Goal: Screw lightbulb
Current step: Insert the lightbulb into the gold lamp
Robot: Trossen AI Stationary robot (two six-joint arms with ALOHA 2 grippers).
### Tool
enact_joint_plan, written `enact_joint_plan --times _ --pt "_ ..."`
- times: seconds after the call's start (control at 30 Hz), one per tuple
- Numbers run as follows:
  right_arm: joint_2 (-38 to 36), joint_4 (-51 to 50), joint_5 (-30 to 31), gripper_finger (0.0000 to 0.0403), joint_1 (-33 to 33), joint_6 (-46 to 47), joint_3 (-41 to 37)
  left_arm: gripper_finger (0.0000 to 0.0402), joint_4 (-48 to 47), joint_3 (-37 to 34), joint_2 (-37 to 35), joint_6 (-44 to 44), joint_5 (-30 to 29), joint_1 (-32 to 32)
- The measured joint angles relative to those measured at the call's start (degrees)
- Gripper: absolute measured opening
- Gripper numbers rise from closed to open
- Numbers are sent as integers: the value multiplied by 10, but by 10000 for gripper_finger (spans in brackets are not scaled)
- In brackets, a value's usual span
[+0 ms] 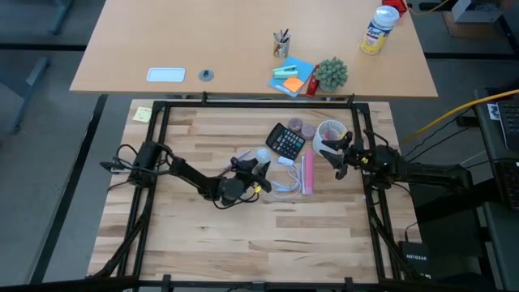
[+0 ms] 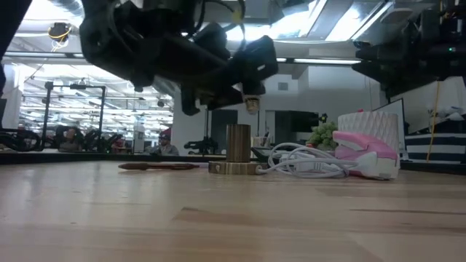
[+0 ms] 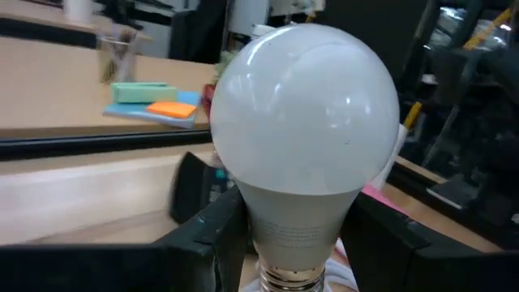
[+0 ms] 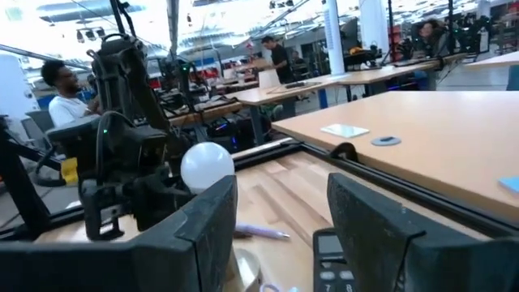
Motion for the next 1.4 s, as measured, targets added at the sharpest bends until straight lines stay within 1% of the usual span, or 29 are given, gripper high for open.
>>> enact_joint_plan --times 0.07,0.17,0.23,0.33,0.47,0.53,0.6,0.7,0.77,0.87,1.0,1.03,1.17,1.27,1.33,1.4 --pt "31 33 0 198 0 3 0 162 0 5 3 11 19 2" --pt "84 88 4 198 0 25 0 162 -2 5 2 36 15 -4" --pt "120 120 4 198 0 36 3 162 0 5 0 49 1 -14" --pt "180 124 4 198 0 44 24 162 18 5 -1 72 -32 -34" --pt "264 133 -11 198 0 44 69 162 14 5 -1 92 -100 -61" --pt "310 134 -22 198 0 41 92 162 13 5 -1 100 -124 -70" --pt "358 143 -30 198 0 39 110 162 10 0 -1 95 -125 -75" --pt "427 188 -36 198 0 27 136 162 9 -15 -1 66 -124 -76" --pt "470 201 -52 198 0 22 155 162 12 -31 -2 36 -101 -76" --pt "521 201 -86 198 0 3 189 162 15 -50 -2 9 -39 -69" --pt "572 200 -130 198 0 -18 229 162 54 -75 -2 10 63 -41" --pt "583 200 -138 198 0 -22 239 162 69 -82 -2 15 78 -33" --pt "607 196 -150 198 -6 -34 265 162 156 -121 -2 40 119 -4" --pt "615 178 -155 198 -23 -36 274 162 234 -166 -2 36 180 19" --pt "621 183 -170 198 -39 -36 277 162 286 -198 -2 27 222 33" --pt "625 196 -191 198 -53 -34 277 162 290 -218 -6 16 255 48"
